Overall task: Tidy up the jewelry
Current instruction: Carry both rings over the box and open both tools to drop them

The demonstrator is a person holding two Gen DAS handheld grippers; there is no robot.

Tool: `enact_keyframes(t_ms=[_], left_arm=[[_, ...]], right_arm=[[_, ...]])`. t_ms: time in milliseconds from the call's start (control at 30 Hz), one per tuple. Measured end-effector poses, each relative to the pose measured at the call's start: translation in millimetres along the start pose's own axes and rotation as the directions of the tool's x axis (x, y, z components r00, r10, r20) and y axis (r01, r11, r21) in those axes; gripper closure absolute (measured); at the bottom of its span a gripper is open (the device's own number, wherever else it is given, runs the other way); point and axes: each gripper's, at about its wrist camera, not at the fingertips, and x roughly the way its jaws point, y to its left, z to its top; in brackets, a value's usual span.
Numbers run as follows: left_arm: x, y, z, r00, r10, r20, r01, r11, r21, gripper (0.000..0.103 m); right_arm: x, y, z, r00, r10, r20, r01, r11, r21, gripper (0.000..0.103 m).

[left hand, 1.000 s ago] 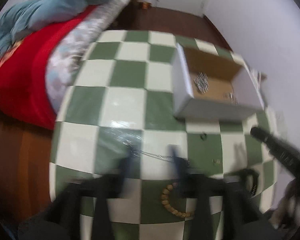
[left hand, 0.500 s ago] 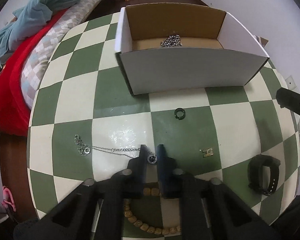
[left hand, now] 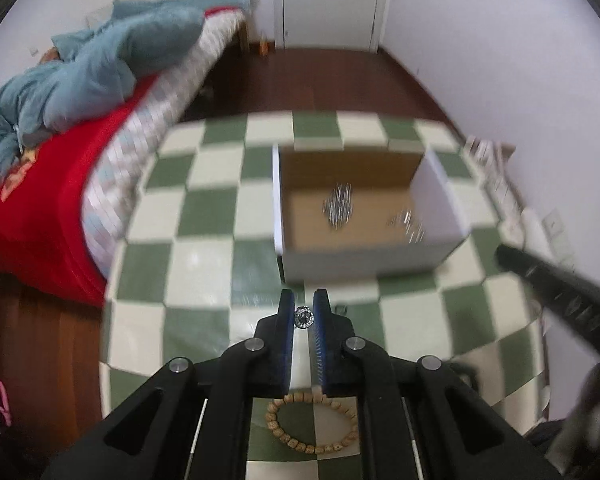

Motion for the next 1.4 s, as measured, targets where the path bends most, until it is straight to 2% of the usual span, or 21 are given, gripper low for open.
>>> enact_keyframes(t_ms=[200, 333, 467, 633, 767, 1000, 1200, 1400], left_arm=[[-57.6, -2.7, 40.4, 0.992, -0.04, 0.116, 0.041, 0.999, -0.001, 0.096], [-88.0, -7.6, 69.4, 0.98, -0.079, 0.184, 0.08, 0.997, 0.004, 0.096], [-97.5, -14.5, 98.1, 0.97, -0.083, 0.229, 0.08, 0.997, 0.022, 0.096], [-76.8, -16.7, 119.6, 0.974, -0.077, 0.213, 0.071, 0.997, 0.035, 0.096], [-53.1, -13.1, 124.5, 0.98, -0.057, 0.191, 0.054, 0.998, 0.02, 0.096], [-2.8, -8.6, 118.7, 0.992, -0.027, 0.125, 0.028, 1.0, -0.001, 0.096], [41.5, -6.8, 111.9, 0.998, -0.032, 0.045, 0.033, 0.999, -0.016, 0.096], [61.3, -2.0, 108.2, 0.999, -0.034, 0.001, 0.034, 0.999, -0.034, 0.096]], right_arm=[[-30.0, 11.4, 17.1, 0.998, 0.041, 0.049, -0.04, 0.999, -0.022, 0.09], [-47.7, 19.5, 31.4, 0.995, 0.058, 0.08, -0.054, 0.997, -0.048, 0.09], [-59.4, 26.8, 50.5, 0.992, 0.059, 0.11, -0.05, 0.996, -0.078, 0.09], [-48.8, 34.3, 70.0, 0.994, 0.039, 0.103, -0.027, 0.993, -0.111, 0.09], [-27.1, 34.2, 78.5, 0.997, 0.015, 0.081, -0.005, 0.992, -0.123, 0.09], [15.5, 29.6, 86.3, 0.999, -0.02, 0.04, 0.025, 0.989, -0.145, 0.09], [43.5, 28.0, 91.8, 0.999, -0.033, 0.007, 0.034, 0.985, -0.169, 0.09], [63.6, 31.3, 93.8, 0.999, -0.037, -0.022, 0.031, 0.98, -0.195, 0.09]])
